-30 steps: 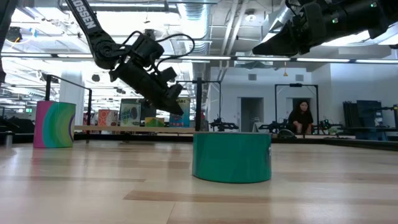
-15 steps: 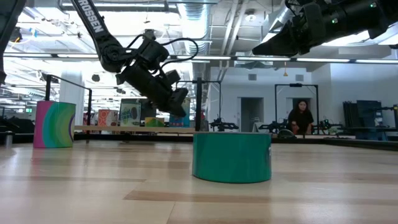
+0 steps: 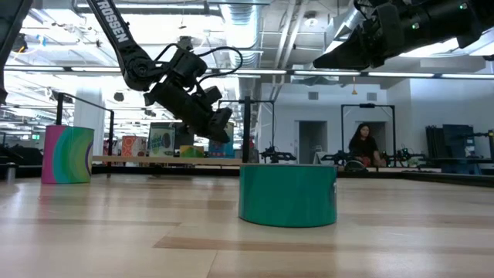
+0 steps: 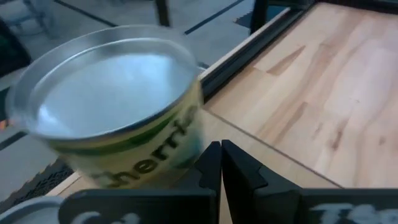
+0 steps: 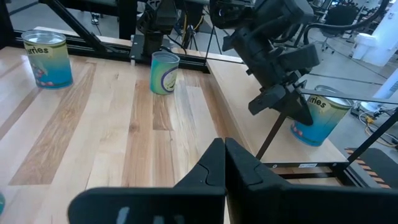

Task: Pick and place cans onto a shelf
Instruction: Put the top canned cherries on the shelf, then put the canned spicy black beans on the shelf

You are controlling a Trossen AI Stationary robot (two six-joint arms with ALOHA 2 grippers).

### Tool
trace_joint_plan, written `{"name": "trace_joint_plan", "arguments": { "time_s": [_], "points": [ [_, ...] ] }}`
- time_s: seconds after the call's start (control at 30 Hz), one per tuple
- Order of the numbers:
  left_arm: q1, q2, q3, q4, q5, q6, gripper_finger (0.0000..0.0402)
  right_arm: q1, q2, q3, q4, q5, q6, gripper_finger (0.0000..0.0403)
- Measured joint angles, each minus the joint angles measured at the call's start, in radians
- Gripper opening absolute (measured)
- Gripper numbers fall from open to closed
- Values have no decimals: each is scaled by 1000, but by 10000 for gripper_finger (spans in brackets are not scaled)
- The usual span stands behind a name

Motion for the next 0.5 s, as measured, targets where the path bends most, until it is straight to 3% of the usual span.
{"name": "trace_joint_plan", "arguments": {
  "time_s": [0.13, 0.27, 0.5],
  "points": [
    [-33, -33, -8, -2, 28, 59, 2, 1, 0, 0, -1, 0, 0, 11],
    [-134, -126, -61, -3, 33, 108, 2, 26, -1, 0, -1, 5, -32, 11],
    [-303, -323, -202, -3, 32, 141, 2, 117, -2, 0, 1, 128, -68, 11]
  ]
}}
